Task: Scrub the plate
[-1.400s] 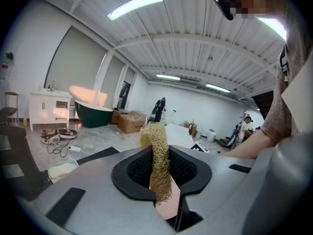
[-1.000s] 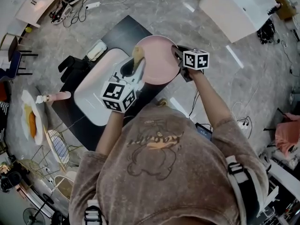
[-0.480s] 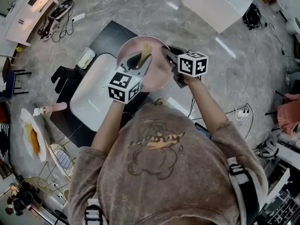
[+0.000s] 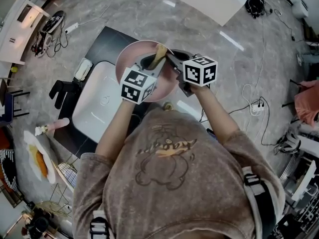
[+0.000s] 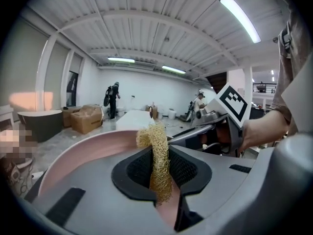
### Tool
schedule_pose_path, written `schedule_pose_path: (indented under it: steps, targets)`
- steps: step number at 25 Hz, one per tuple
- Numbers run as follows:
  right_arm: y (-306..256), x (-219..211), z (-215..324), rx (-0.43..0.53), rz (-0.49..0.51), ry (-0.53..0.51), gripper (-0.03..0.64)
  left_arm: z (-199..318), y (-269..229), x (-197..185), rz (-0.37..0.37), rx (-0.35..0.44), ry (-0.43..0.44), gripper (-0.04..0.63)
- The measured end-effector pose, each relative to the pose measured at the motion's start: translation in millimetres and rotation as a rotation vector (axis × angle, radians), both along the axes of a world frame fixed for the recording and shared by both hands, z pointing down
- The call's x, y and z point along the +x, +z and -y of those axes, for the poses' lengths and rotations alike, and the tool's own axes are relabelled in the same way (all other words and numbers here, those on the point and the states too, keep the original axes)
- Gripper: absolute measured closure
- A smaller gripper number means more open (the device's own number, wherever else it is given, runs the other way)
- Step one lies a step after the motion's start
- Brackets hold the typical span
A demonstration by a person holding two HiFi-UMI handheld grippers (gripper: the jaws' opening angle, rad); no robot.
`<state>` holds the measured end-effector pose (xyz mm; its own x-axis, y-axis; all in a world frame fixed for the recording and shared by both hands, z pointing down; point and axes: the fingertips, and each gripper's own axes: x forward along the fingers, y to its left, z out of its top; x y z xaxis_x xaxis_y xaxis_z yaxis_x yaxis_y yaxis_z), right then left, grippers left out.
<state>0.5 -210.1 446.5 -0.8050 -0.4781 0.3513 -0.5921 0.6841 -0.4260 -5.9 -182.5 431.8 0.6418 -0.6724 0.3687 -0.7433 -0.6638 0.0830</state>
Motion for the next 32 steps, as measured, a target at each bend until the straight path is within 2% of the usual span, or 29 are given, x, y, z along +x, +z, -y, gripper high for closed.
schedule_pose_path:
  steps: [10,14,20,28,32]
  targets:
    - [-14.8,22.5,-9.8,0.057,-0.036,0.020,0.594,1.3,-10.8,20.4,-0.020,0.027,0.054,0.518]
    - [-17.1,27.9,-11.8,0.064,-0.036,0.022,0.594,3.6,-13.7,20.7,-0.028,0.028,0.057,0.518]
    - [-21.7,28.7,-14.0,0.079,-0.045,0.003,0.594,7.3,-18.7,9.6,0.007,0.052,0.023,0.518]
    - [-26.8,24.8,-13.7,0.097,-0.057,-0.019,0.589,16.4,-18.0,-23.5,0.104,0.107,-0.084,0.518]
    - [-26.8,24.1,-12.1,0.101,-0.062,-0.018,0.588,20.7,-11.1,-41.2,0.201,0.129,-0.119,0.518]
